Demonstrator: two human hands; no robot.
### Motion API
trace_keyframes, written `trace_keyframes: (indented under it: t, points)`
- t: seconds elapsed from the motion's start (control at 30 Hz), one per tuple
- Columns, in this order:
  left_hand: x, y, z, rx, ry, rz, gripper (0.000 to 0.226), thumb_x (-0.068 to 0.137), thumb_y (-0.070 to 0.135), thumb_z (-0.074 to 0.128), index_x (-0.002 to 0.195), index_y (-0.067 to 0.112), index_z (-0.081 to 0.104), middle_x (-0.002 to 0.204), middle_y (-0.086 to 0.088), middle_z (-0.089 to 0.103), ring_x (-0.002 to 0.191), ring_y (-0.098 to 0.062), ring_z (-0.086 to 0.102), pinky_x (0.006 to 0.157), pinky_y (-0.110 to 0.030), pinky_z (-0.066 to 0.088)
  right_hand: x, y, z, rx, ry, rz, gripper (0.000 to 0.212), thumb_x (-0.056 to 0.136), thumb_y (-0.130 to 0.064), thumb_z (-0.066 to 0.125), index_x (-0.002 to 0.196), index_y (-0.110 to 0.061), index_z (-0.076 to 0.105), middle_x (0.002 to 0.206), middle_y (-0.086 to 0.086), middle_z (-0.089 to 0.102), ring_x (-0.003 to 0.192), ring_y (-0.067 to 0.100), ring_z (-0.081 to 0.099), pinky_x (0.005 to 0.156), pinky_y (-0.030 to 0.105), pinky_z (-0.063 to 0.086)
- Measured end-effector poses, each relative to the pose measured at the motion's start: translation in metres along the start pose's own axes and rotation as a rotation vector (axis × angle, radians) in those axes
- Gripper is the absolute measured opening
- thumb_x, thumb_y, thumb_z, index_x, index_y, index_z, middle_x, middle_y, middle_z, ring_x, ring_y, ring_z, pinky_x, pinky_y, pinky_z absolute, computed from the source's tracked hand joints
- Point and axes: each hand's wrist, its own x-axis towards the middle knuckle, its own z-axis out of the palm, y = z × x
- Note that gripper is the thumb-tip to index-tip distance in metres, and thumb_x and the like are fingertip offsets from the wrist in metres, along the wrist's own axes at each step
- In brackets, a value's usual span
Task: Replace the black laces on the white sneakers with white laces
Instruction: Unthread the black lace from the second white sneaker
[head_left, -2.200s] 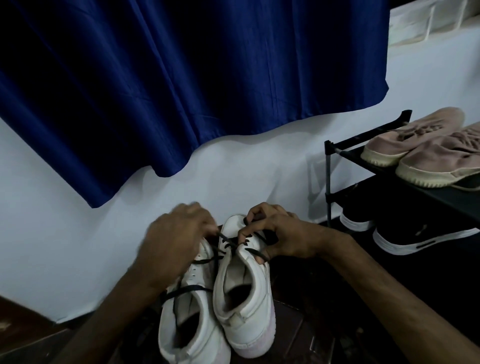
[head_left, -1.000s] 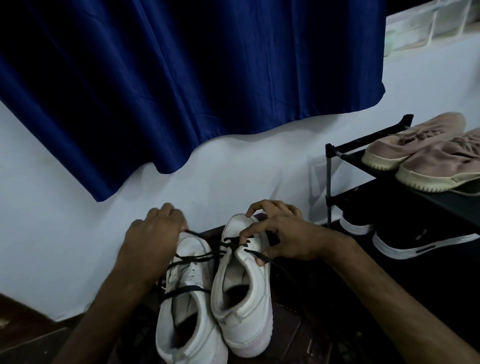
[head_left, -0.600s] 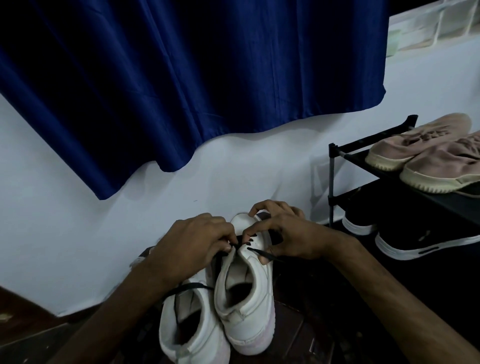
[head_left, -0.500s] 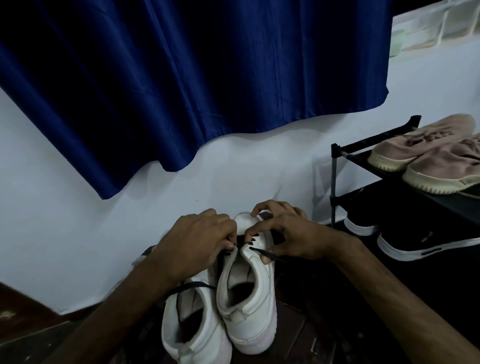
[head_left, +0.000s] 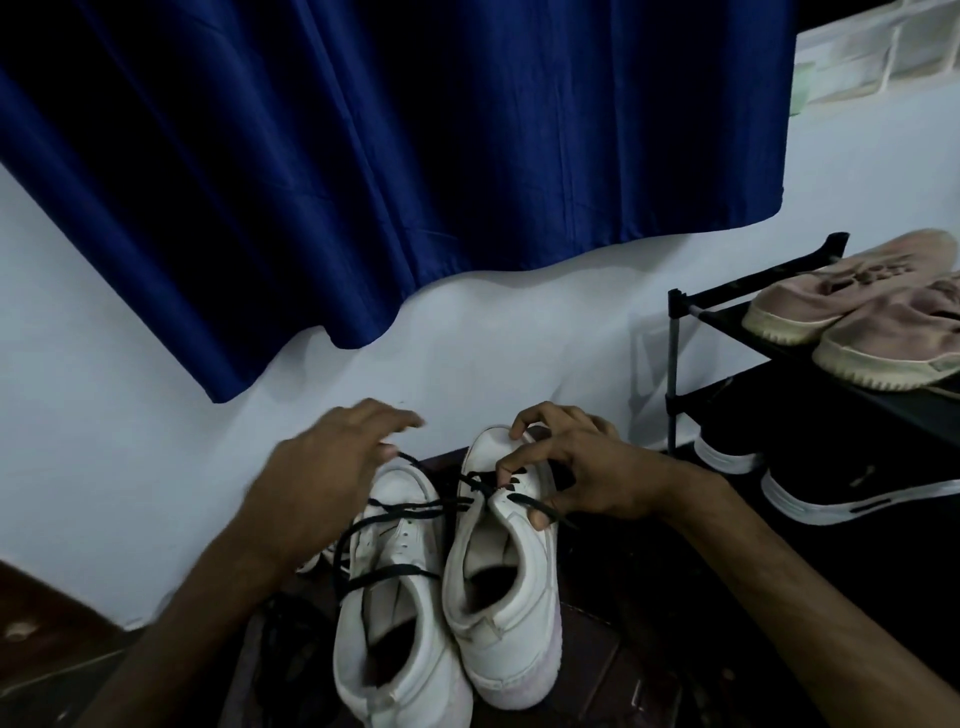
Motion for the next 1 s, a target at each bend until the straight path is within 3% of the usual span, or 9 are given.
trace_keyframes:
  t: [0.07, 0.17, 0.43, 0.5, 0.67, 0.77, 0.83, 0.93, 1.0]
  points:
    - [0.007, 0.026, 0.004, -0.090, -0.106, 0.098, 0.028, 0.101, 0.029, 0.049, 0.122, 0.045, 0.060, 0.122, 0.028, 0.055, 0.113, 0.003, 0.048, 0.088, -0.030, 0.046, 0.000, 0.001, 0.000, -0.001, 0.005, 0.003, 0.043, 0.073, -0.053, 0.077, 0.111, -0.060, 0.058, 0.131, -0.023, 0.030, 0.132, 0.004, 0.019, 0.104, 0.036, 0.009]
    - [0.014, 0.049, 0.017, -0.082, -0.200, 0.166, 0.018, 0.097, 0.036, 0.055, 0.110, 0.043, 0.065, 0.113, 0.022, 0.060, 0.107, 0.002, 0.051, 0.089, -0.028, 0.044, -0.002, 0.001, 0.001, -0.002, -0.004, 0.007, 0.047, 0.074, -0.054, 0.076, 0.116, -0.061, 0.057, 0.132, -0.023, 0.030, 0.134, 0.005, 0.019, 0.105, 0.035, 0.010]
    - [0.027, 0.047, 0.023, 0.195, -0.152, 0.240, 0.016, 0.101, 0.035, 0.046, 0.110, 0.035, 0.059, 0.110, 0.014, 0.055, 0.106, -0.007, 0.046, 0.078, -0.024, 0.035, -0.001, 0.003, 0.000, 0.017, -0.008, 0.002, 0.045, 0.074, -0.051, 0.078, 0.114, -0.058, 0.058, 0.128, -0.025, 0.029, 0.131, 0.003, 0.021, 0.104, 0.036, 0.010]
    - [0.026, 0.032, 0.015, 0.218, -0.106, 0.169, 0.013, 0.099, 0.028, 0.049, 0.105, 0.036, 0.058, 0.107, 0.015, 0.054, 0.102, -0.007, 0.048, 0.075, -0.024, 0.032, -0.001, 0.003, 0.001, 0.034, -0.009, -0.005, 0.043, 0.074, -0.051, 0.077, 0.113, -0.056, 0.060, 0.129, -0.023, 0.031, 0.131, 0.004, 0.023, 0.106, 0.037, 0.010]
    - [0.001, -0.012, 0.007, 0.260, 0.039, -0.042, 0.024, 0.081, 0.009, 0.068, 0.082, 0.032, 0.063, 0.082, 0.013, 0.057, 0.074, -0.013, 0.054, 0.050, -0.021, 0.026, -0.001, 0.007, 0.003, 0.077, -0.008, -0.015, 0.043, 0.073, -0.056, 0.076, 0.112, -0.059, 0.058, 0.132, -0.022, 0.033, 0.135, 0.007, 0.022, 0.113, 0.045, 0.009]
    - [-0.014, -0.005, 0.016, 0.258, 0.110, -0.066, 0.012, 0.080, 0.018, 0.057, 0.074, 0.026, 0.063, 0.072, 0.008, 0.057, 0.065, -0.019, 0.056, 0.048, -0.023, 0.030, 0.002, 0.007, 0.004, 0.070, -0.010, -0.023, 0.042, 0.073, -0.055, 0.076, 0.110, -0.060, 0.058, 0.130, -0.022, 0.033, 0.134, 0.007, 0.023, 0.113, 0.046, 0.010]
    - [-0.018, 0.000, 0.021, 0.254, 0.133, -0.104, 0.012, 0.075, 0.012, 0.066, 0.072, 0.023, 0.062, 0.070, 0.005, 0.056, 0.063, -0.021, 0.056, 0.048, -0.024, 0.030, 0.002, 0.005, 0.005, 0.081, -0.010, -0.033, 0.043, 0.072, -0.055, 0.077, 0.111, -0.060, 0.059, 0.128, -0.023, 0.033, 0.133, 0.006, 0.024, 0.113, 0.044, 0.011]
    - [-0.015, 0.004, 0.032, 0.283, 0.069, -0.066, 0.032, 0.060, 0.004, 0.083, 0.071, 0.024, 0.060, 0.068, 0.006, 0.053, 0.063, -0.019, 0.055, 0.048, -0.022, 0.026, -0.001, 0.006, 0.002, 0.082, -0.017, -0.035, 0.039, 0.074, -0.055, 0.075, 0.110, -0.059, 0.060, 0.124, -0.023, 0.035, 0.127, 0.004, 0.029, 0.109, 0.041, 0.016]
    - [-0.012, 0.009, 0.030, 0.215, 0.058, -0.058, 0.030, 0.071, 0.007, 0.081, 0.079, 0.029, 0.063, 0.076, 0.011, 0.056, 0.071, -0.015, 0.054, 0.050, -0.024, 0.031, -0.005, 0.006, -0.005, 0.141, 0.001, -0.045, 0.033, 0.078, -0.053, 0.073, 0.110, -0.056, 0.064, 0.116, -0.020, 0.039, 0.117, 0.004, 0.036, 0.106, 0.035, 0.026]
